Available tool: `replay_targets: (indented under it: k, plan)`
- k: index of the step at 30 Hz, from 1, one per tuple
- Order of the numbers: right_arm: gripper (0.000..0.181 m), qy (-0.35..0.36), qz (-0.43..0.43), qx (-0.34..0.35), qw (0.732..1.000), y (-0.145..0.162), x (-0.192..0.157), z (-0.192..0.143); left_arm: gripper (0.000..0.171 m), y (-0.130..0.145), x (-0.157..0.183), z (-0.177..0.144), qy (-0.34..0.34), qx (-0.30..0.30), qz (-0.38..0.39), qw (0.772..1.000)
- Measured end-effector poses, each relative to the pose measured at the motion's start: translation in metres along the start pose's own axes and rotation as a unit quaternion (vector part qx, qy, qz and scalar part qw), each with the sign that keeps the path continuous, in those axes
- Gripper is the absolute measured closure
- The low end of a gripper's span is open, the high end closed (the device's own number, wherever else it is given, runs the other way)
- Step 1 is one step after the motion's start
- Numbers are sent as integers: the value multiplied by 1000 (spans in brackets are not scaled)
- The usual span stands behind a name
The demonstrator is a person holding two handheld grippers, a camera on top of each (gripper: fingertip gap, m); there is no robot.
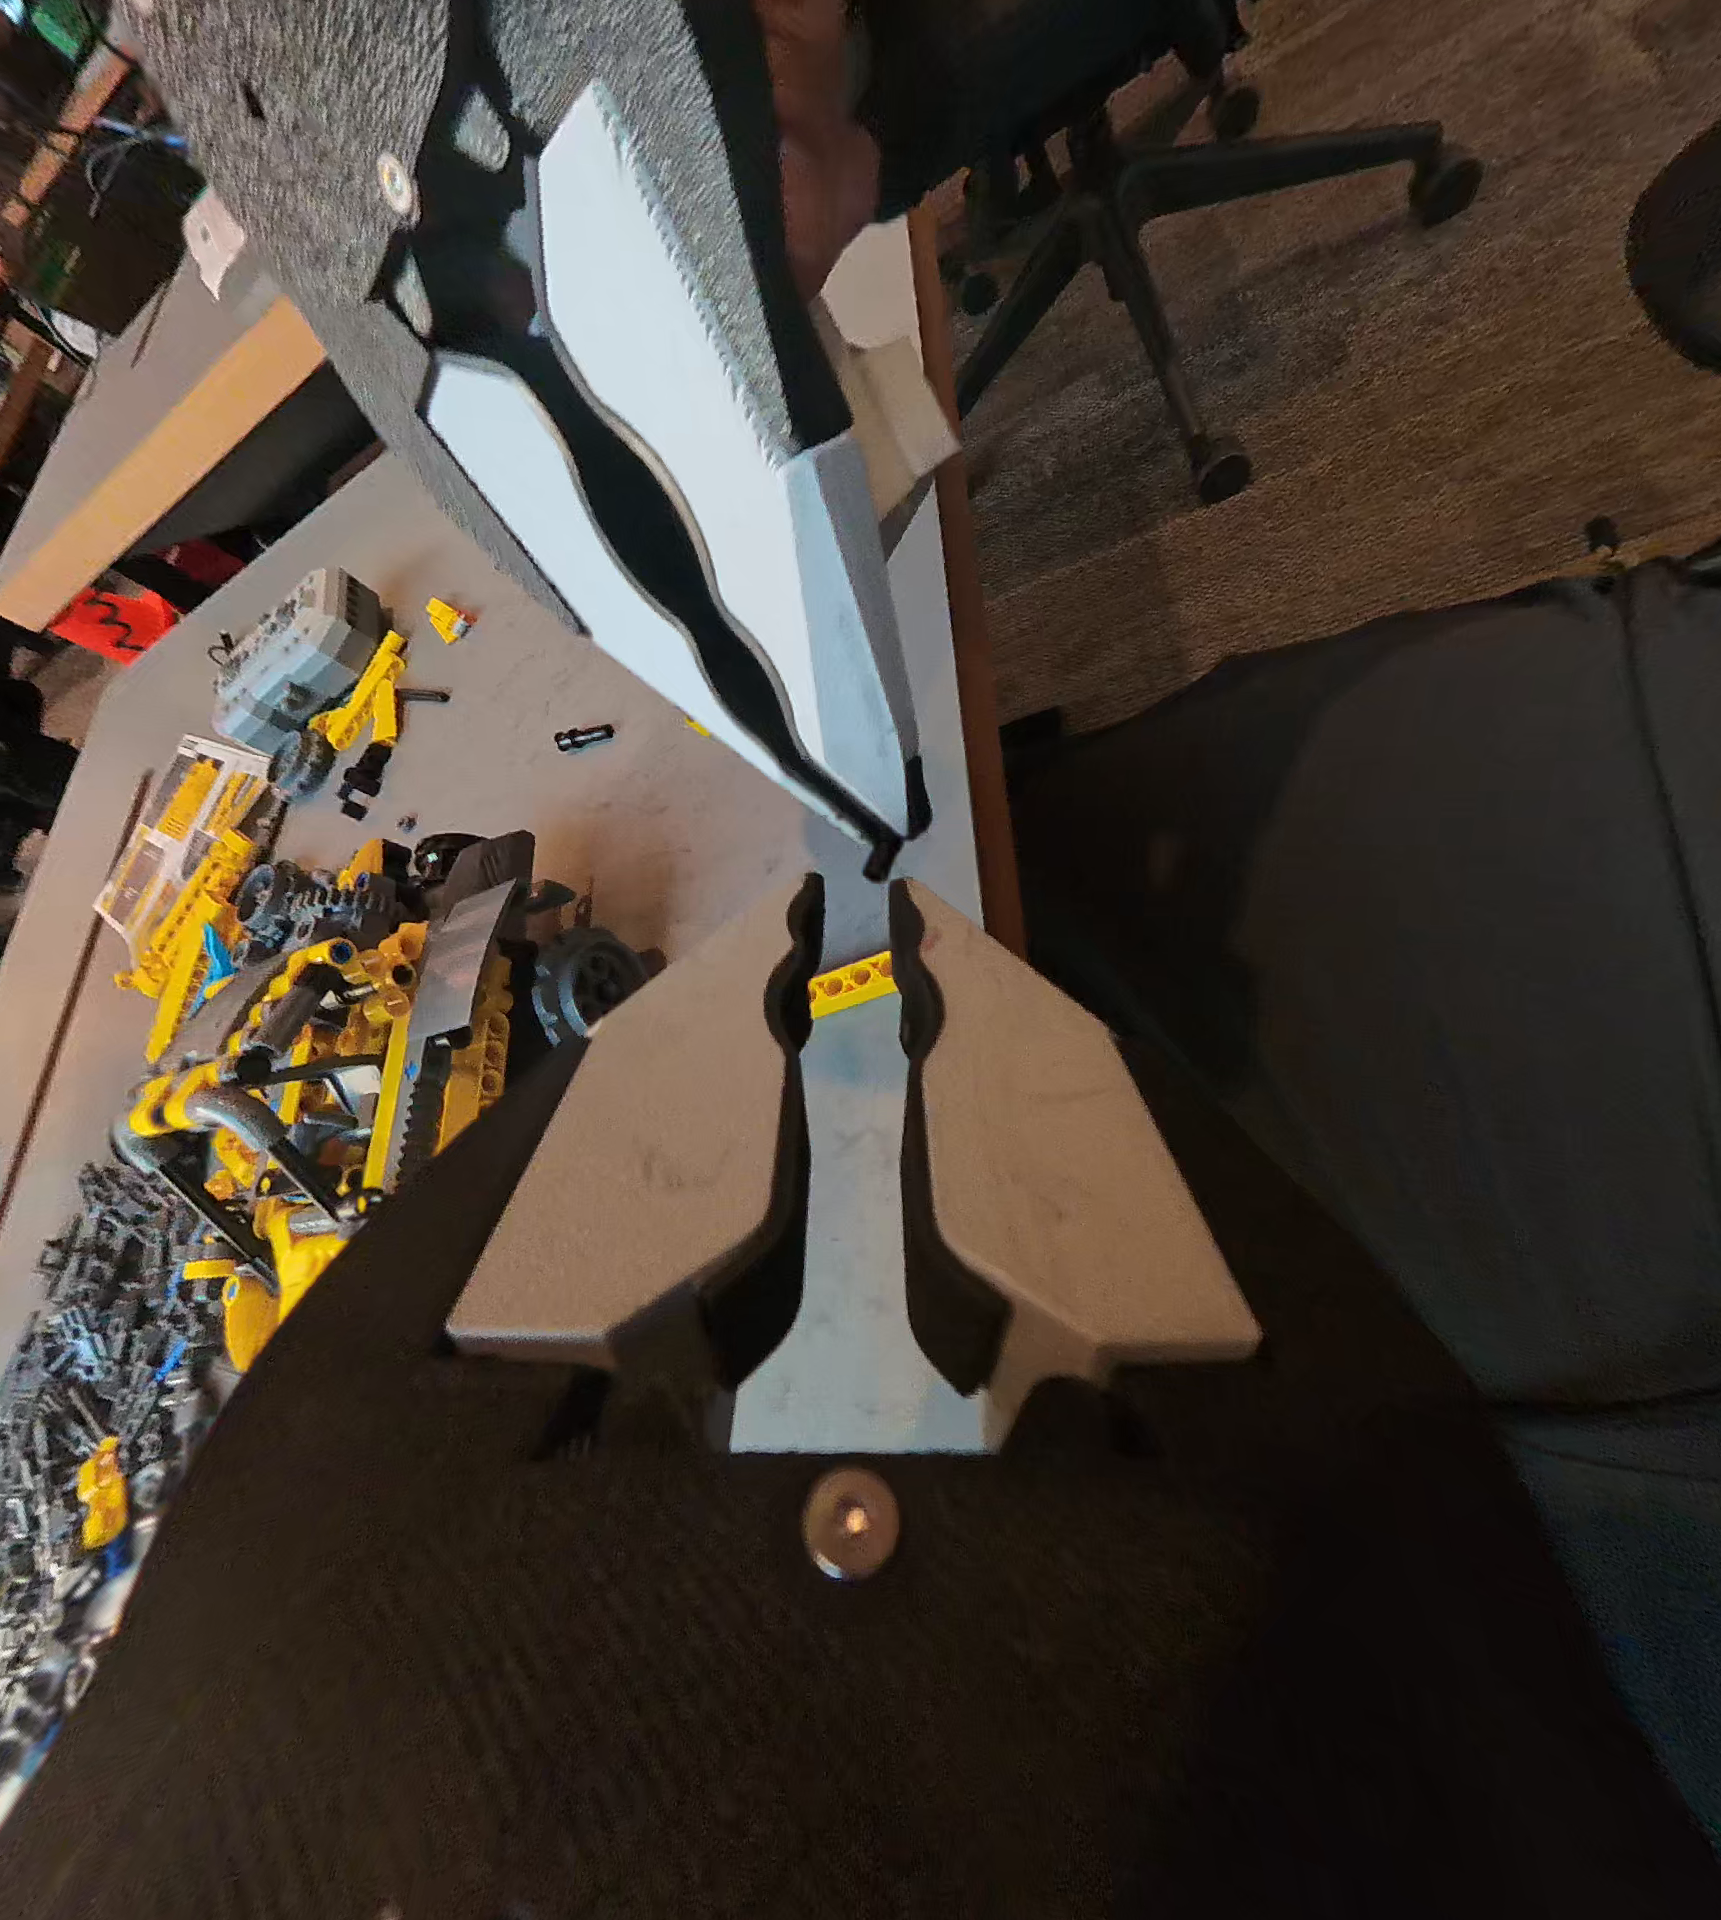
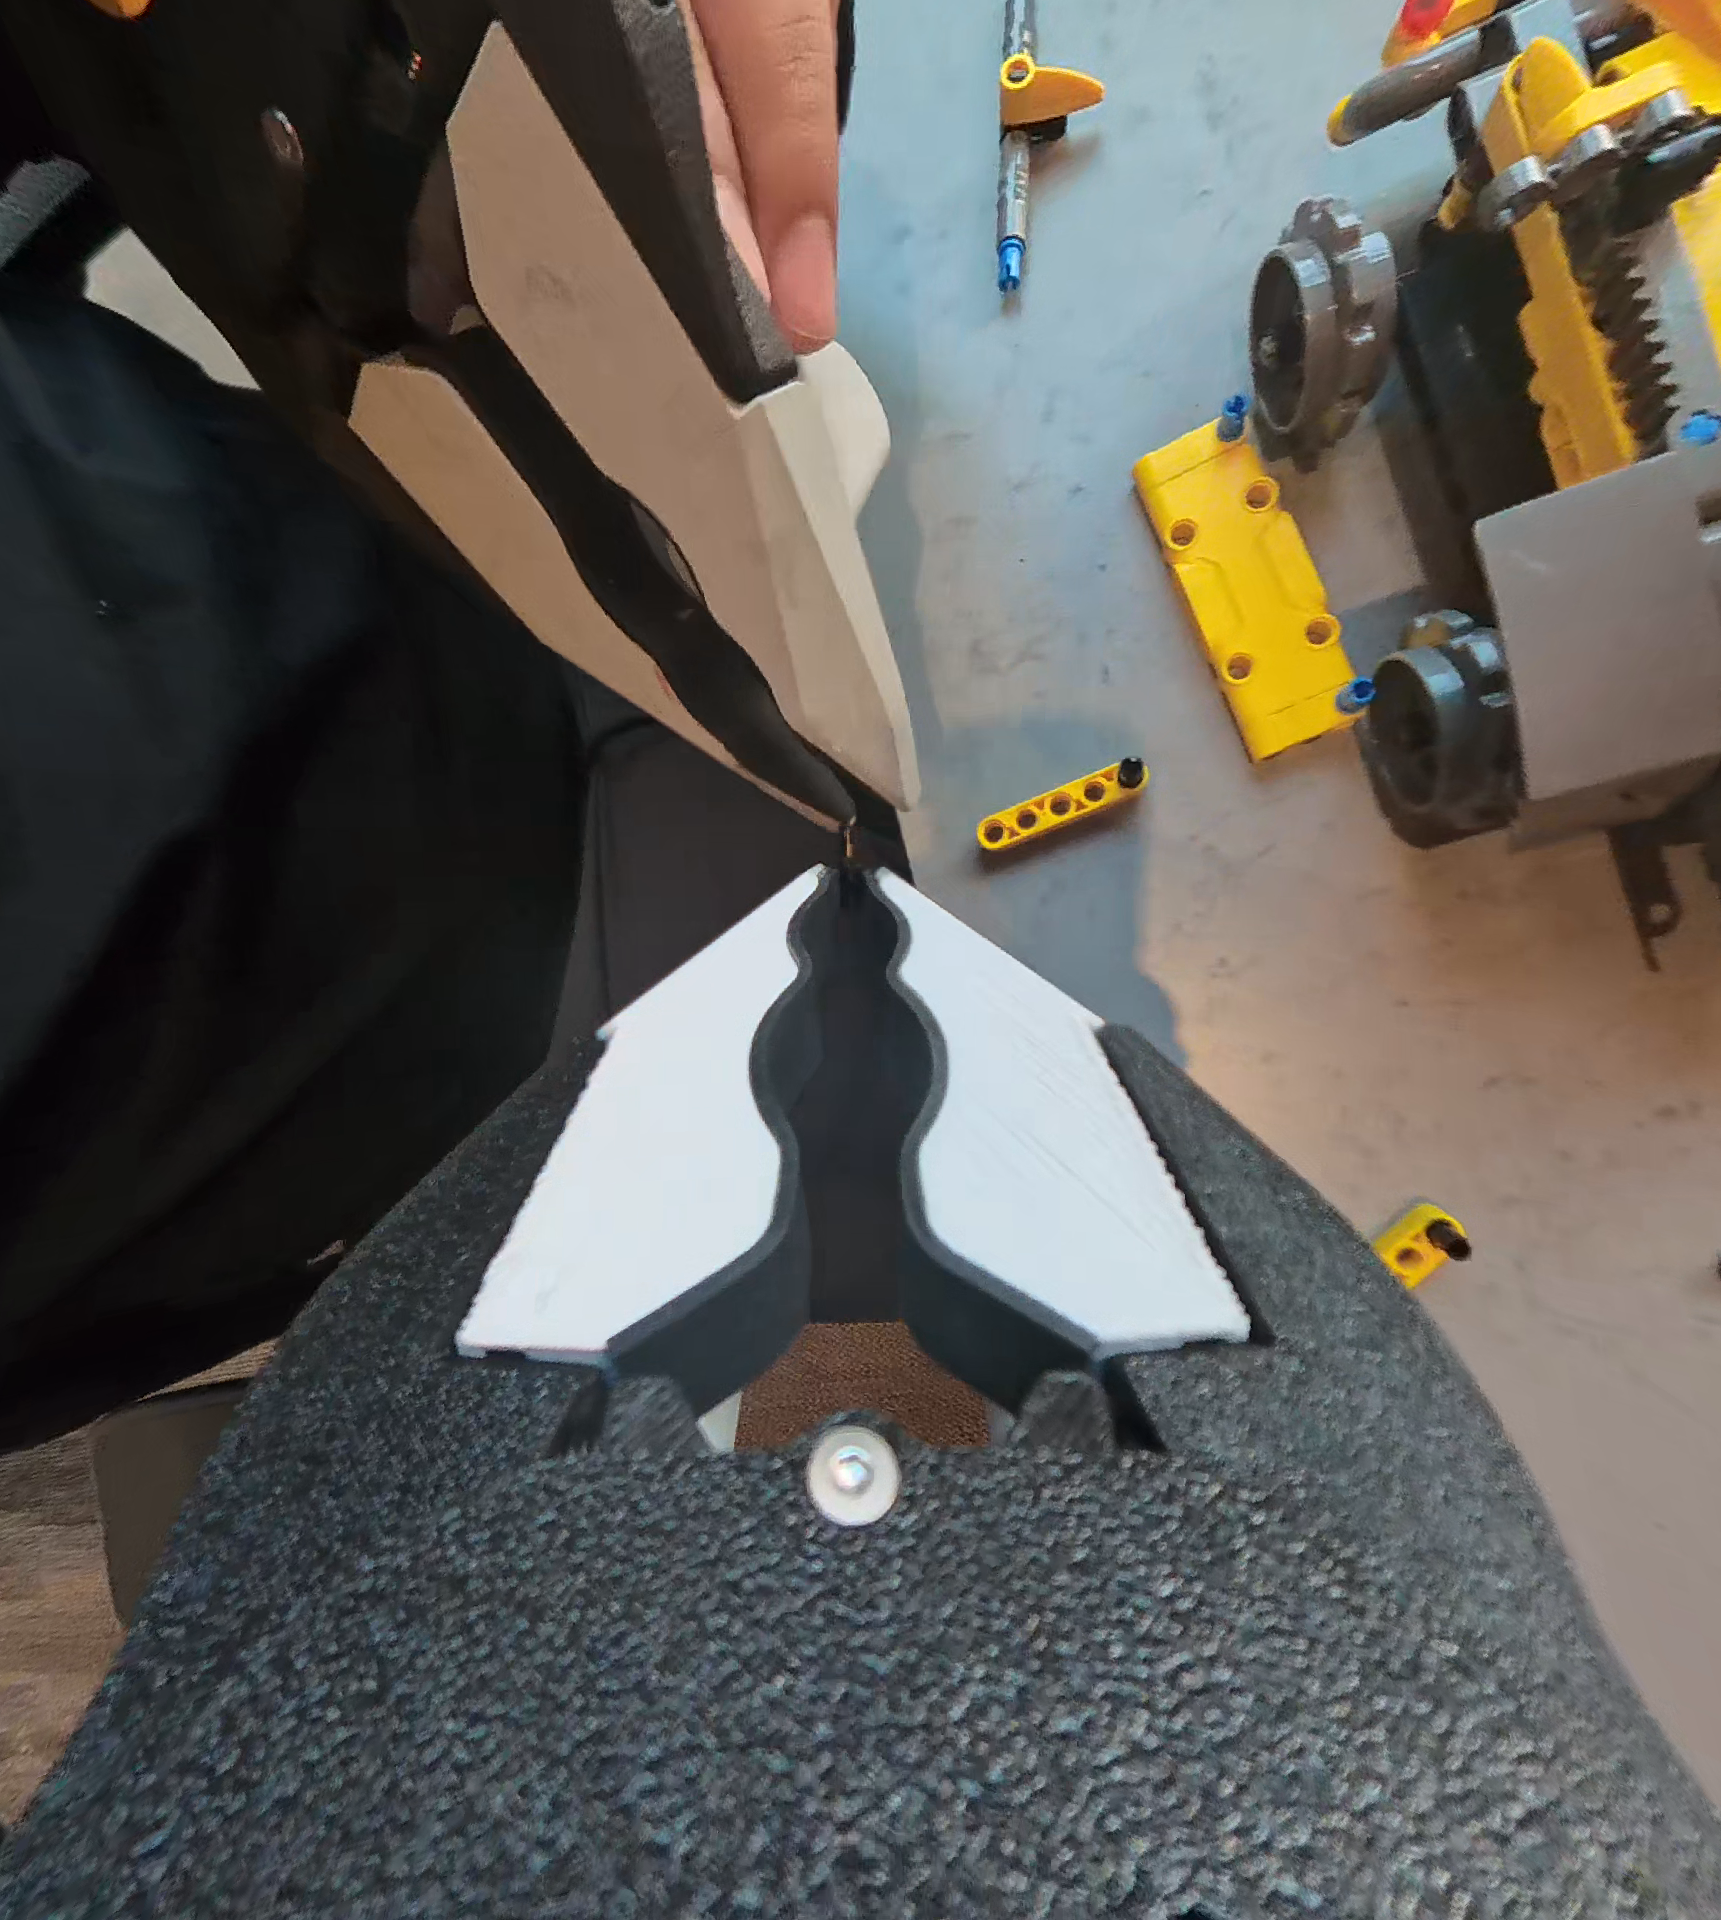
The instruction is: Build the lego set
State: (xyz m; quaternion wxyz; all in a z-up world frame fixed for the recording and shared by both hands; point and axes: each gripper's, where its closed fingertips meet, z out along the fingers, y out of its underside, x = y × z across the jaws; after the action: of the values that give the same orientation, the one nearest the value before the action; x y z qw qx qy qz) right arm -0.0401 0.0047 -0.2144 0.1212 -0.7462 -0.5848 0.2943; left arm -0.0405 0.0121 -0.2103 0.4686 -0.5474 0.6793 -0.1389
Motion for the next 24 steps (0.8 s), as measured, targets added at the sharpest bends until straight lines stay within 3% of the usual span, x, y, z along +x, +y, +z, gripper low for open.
replay_targets:
  k: [10,13,18,24]
  plan:
    - [177,-16,35,60,997,-8,2,0,170,-3,0,0,-64,-4,84,994]
    - [175,-21,42,155,987,-20,-3,-12,170,-12,-8,-7,-103,42,47,993]
    - [174,-26,55,317,946,-39,-15,-34,170,-31,-19,-25,-130,136,-46,981]
    - [175,23,65,369,927,-47,-15,-49,171,-42,-28,-32,-179,155,-60,970]
